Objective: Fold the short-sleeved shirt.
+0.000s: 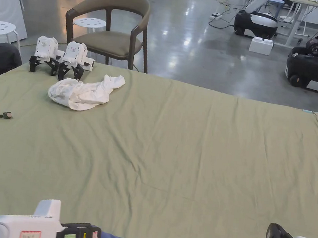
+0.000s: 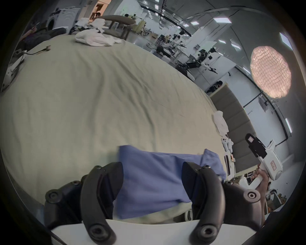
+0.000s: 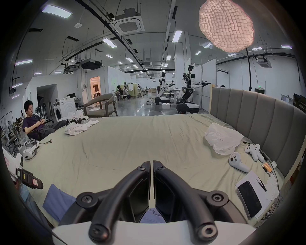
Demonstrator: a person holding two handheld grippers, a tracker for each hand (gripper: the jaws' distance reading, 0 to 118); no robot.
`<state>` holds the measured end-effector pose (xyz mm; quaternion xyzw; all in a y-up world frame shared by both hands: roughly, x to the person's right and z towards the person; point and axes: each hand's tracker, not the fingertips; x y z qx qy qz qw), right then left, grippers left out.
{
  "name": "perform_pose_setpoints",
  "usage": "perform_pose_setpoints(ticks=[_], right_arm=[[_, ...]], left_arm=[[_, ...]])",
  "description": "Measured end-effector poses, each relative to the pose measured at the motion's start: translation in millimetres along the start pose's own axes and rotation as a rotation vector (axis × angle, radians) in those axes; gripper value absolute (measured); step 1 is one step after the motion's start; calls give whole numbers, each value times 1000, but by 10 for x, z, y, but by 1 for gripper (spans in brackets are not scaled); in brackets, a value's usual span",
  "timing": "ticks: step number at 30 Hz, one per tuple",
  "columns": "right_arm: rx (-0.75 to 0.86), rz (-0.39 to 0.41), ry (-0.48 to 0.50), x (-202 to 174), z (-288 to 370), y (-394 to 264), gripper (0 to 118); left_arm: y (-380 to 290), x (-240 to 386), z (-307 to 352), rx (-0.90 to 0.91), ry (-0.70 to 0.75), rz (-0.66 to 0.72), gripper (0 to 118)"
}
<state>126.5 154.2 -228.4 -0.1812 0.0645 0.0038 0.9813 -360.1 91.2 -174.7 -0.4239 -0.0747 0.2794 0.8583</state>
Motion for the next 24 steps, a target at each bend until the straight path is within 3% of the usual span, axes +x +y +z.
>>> perform_pose_setpoints(ticks=[7,13,14,17,19,21,24], right_arm=[[18,0,17,-70,23,23,2],[55,12,16,-76,96,57,2],[58,14,15,-75,98,56,2],[64,18,7,-77,110,77,2],[62,13,4,-71,111,85,2],[60,12,-1,-66,122,97,2],[64,19,-7,-55,140,111,2]], left_arm=[[-195,-789,-312,-145,-199,242,77],[-359,-936,-480,-80,-413,311,74],[-366,-953,-530,-88,-440,331,67],[-364,-943,-687,-111,-424,331,23],[-386,-895,-750,-125,-366,258,15],[-367,-929,-722,-111,-419,304,11],[-342,-879,-610,-102,-412,260,9]])
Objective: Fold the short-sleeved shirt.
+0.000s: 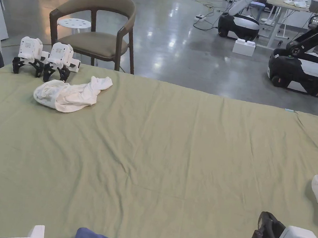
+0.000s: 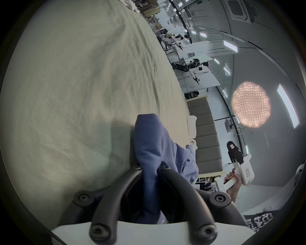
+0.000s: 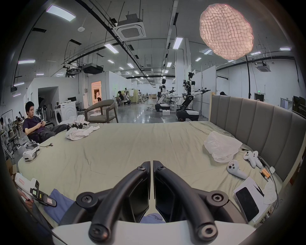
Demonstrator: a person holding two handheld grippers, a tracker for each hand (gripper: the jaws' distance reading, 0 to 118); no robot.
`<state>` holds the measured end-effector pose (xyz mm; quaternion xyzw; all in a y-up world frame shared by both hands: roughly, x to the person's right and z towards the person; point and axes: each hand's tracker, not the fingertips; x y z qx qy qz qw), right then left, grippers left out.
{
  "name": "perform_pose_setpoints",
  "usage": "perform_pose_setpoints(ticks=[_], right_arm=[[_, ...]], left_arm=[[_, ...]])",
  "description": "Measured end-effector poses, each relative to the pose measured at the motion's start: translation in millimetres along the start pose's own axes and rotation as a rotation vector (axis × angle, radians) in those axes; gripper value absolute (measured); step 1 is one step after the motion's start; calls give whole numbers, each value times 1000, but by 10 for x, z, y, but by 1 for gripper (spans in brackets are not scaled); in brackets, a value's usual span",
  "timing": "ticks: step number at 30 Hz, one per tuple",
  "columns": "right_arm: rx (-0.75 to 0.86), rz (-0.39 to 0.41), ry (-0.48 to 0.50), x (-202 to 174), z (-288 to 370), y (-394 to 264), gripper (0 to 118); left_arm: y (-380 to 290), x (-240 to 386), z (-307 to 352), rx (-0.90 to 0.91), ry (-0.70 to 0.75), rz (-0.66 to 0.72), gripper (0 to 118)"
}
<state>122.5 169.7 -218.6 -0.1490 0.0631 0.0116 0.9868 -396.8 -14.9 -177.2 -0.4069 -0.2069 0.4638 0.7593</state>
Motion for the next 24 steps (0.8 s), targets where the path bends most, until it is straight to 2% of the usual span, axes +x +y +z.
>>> perform_pose_setpoints(ticks=[7,11,15,18,24], right_arm=[[-2,5,-2,14,-11,12,2],[0,6,5,15,-15,9,2],[-2,1,12,22,-40,-14,2],[-7,-9,17,22,-69,-38,2],[-16,-34,22,42,-91,-91,2]], left_arm=[[142,427,311,74,-9,-45,8],[317,783,649,108,103,-114,8],[441,1238,918,137,299,-204,8],[425,1586,881,124,449,-286,8],[199,2142,458,72,472,-405,8]])
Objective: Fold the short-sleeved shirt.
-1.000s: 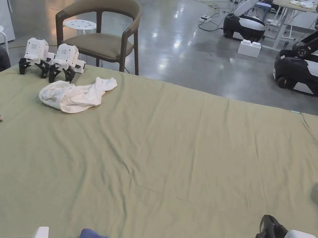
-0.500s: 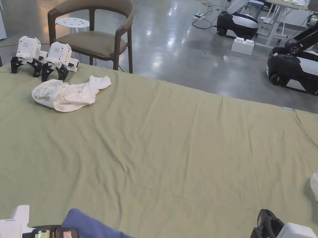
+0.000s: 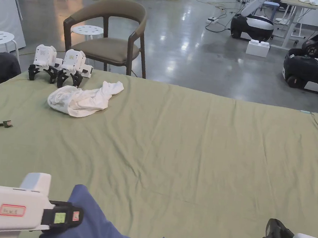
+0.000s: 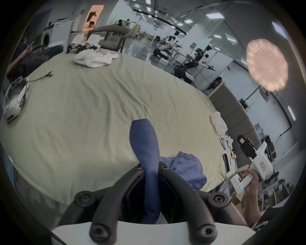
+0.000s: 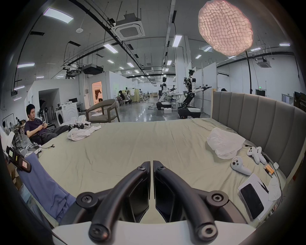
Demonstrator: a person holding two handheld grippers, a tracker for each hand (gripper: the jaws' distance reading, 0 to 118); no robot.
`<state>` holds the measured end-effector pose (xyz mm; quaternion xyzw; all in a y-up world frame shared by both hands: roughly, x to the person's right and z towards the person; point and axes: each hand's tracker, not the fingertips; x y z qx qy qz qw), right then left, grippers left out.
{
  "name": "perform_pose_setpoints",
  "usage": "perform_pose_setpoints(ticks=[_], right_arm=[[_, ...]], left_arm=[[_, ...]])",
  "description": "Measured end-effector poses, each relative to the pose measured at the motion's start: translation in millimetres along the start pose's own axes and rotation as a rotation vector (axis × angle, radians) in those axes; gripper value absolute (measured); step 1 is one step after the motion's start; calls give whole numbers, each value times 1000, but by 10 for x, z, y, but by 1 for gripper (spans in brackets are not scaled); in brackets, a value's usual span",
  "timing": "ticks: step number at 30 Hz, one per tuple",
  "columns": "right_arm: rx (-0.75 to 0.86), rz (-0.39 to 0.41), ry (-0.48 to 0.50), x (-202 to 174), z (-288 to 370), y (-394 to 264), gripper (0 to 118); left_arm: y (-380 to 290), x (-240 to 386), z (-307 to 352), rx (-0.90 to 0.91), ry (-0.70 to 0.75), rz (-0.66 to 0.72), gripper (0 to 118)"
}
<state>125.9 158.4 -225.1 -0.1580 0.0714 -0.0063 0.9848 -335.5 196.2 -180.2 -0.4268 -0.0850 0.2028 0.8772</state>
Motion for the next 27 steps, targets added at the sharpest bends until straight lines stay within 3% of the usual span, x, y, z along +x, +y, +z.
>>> perform_pose_setpoints(ticks=[11,23,25,27], right_arm=[[-14,-25,-35,177,42,-64,2],[-34,-35,-77,306,88,-113,2],[-36,-35,-81,315,90,-111,2],[-37,-34,-81,320,91,-114,2]], left_arm=[[-310,1223,-809,-117,-18,-149,8],[-784,1816,-1863,-230,73,-203,11],[-792,1802,-1875,-230,68,-184,27],[-751,1750,-1781,-215,-6,-128,60]])
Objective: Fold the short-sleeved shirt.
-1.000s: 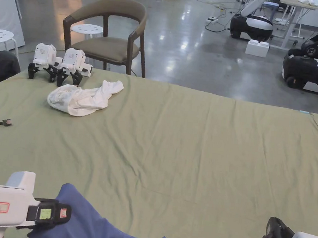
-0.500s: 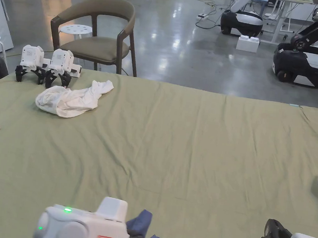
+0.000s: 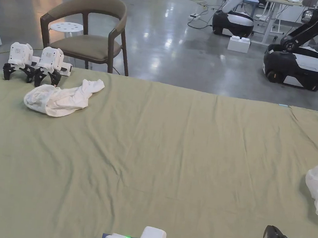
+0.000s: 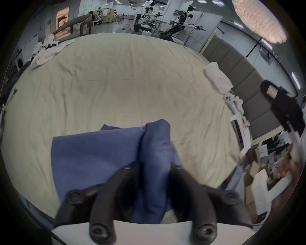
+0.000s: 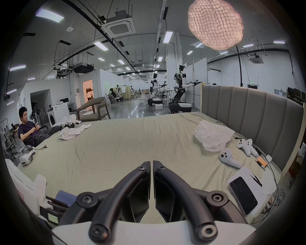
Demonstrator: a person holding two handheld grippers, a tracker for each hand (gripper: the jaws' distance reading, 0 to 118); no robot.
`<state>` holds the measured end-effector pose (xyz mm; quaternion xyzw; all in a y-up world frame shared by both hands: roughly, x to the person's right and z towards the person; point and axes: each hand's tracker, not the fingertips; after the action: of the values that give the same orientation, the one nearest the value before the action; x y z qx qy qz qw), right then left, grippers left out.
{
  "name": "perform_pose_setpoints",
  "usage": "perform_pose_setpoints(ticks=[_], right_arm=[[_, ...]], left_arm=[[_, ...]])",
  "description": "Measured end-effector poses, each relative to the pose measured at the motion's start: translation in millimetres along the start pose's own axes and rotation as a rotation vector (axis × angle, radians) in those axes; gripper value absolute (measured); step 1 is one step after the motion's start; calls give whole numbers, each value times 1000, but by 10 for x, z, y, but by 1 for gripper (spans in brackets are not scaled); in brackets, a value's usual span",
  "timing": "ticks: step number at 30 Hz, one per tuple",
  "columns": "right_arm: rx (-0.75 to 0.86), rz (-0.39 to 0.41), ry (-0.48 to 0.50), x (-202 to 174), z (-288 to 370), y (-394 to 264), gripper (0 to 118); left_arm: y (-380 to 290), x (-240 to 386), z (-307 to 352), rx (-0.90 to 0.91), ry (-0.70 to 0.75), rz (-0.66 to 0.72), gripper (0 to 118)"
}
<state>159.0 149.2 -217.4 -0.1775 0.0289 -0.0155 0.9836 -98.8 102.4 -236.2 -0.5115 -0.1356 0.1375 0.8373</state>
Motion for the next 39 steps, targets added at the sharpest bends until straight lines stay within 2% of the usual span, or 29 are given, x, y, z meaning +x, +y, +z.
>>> perform_pose_setpoints(ticks=[1,5,7,9,11,12,15,17,18,20,23,29,34,39], right_arm=[[0,1,-1,1,2,1,2],[-1,7,2,-3,4,2,2],[-2,7,4,-16,7,0,2],[-4,6,7,-32,8,-4,2],[-7,8,11,-56,1,-14,2],[-9,10,14,-69,-3,-18,2],[-11,11,19,-91,-8,-34,2],[-14,12,21,-99,-9,-40,2],[-15,12,20,-102,-9,-43,2],[-18,12,21,-102,-10,-45,2],[-13,16,18,-102,-2,-31,2],[-1,23,23,-133,-16,25,2],[31,44,31,-238,-68,124,2],[96,58,30,-369,-145,284,2]], left_arm=[[5,-18,71,3,-35,18,66],[62,-175,408,58,-132,68,64],[81,-275,528,79,-162,90,52],[78,-375,541,105,-170,100,32],[74,-432,397,59,-106,127,27],[48,-456,287,16,-91,128,16],[-89,-482,-39,-77,-224,174,7],[-199,-518,-240,-86,-331,184,7],[-254,-544,-342,-99,-336,198,6],[-338,-559,-451,-97,-281,209,5],[-398,-539,-442,-54,-282,184,4],[-268,-421,-131,21,-215,44,4],[20,-408,410,258,-132,-84,4],[224,-441,882,576,130,-195,4]])
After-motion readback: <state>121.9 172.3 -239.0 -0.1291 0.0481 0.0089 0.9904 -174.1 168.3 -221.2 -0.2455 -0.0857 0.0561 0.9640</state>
